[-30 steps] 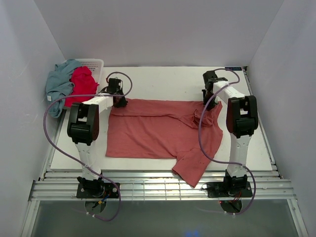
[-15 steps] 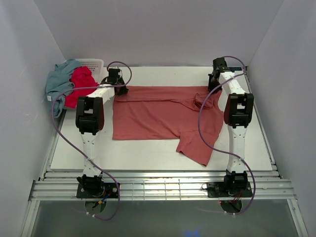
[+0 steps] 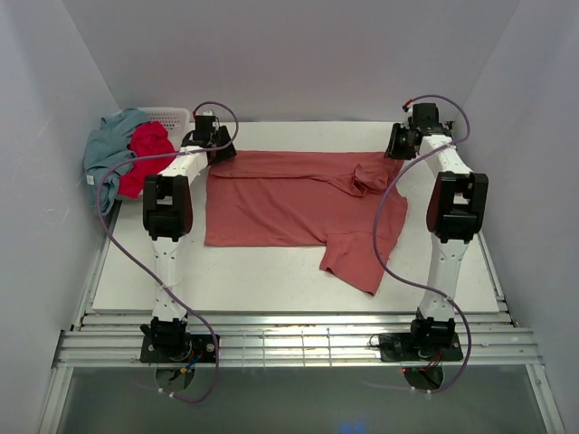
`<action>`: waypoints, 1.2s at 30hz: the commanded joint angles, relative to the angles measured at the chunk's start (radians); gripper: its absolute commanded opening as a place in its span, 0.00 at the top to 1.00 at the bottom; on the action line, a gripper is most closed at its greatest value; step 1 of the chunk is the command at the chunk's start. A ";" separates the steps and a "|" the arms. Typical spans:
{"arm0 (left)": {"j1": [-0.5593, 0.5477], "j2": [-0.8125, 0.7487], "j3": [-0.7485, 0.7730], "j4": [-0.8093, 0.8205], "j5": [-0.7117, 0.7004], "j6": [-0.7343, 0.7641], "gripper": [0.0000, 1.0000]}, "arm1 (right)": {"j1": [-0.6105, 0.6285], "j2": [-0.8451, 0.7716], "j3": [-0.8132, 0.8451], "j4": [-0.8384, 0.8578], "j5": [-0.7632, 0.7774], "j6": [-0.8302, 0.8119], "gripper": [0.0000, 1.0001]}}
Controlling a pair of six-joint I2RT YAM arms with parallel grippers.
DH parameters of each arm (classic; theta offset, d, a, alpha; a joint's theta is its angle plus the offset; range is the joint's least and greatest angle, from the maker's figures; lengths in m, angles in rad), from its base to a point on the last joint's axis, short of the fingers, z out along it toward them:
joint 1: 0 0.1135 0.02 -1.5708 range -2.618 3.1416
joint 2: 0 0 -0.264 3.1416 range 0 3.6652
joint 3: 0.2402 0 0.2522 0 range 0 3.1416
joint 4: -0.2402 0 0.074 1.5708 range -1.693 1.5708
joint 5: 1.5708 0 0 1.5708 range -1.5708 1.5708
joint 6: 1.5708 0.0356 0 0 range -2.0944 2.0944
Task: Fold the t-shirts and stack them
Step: Fold the tshirt
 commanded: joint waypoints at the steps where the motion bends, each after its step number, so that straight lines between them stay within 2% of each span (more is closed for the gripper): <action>1: 0.004 -0.126 0.026 0.035 -0.022 -0.011 0.26 | 0.047 -0.200 -0.026 0.136 -0.060 -0.030 0.63; 2: 0.001 -0.146 0.021 0.043 -0.013 -0.021 0.25 | 0.058 -0.240 -0.034 0.132 -0.062 -0.036 0.58; 5: -0.029 -0.205 0.008 0.057 0.048 -0.053 0.24 | 0.105 -0.286 -0.051 0.087 -0.079 -0.051 0.50; 10: -0.146 -0.248 -0.026 0.037 0.168 -0.087 0.25 | 0.185 -0.301 -0.100 0.044 -0.079 -0.067 0.43; 15: -0.264 -0.239 -0.038 0.020 0.248 -0.129 0.26 | 0.220 -0.271 -0.143 0.018 -0.022 -0.096 0.43; 19: -0.316 -0.198 -0.012 0.023 0.369 -0.171 0.26 | 0.236 -0.263 -0.166 0.000 0.051 -0.113 0.43; 24: -0.384 -0.135 0.049 0.049 0.446 -0.172 0.24 | 0.245 -0.272 -0.175 -0.046 0.150 -0.113 0.43; 36: -0.410 -0.126 0.035 0.069 0.469 -0.203 0.24 | 0.289 -0.320 -0.250 -0.135 0.211 -0.113 0.51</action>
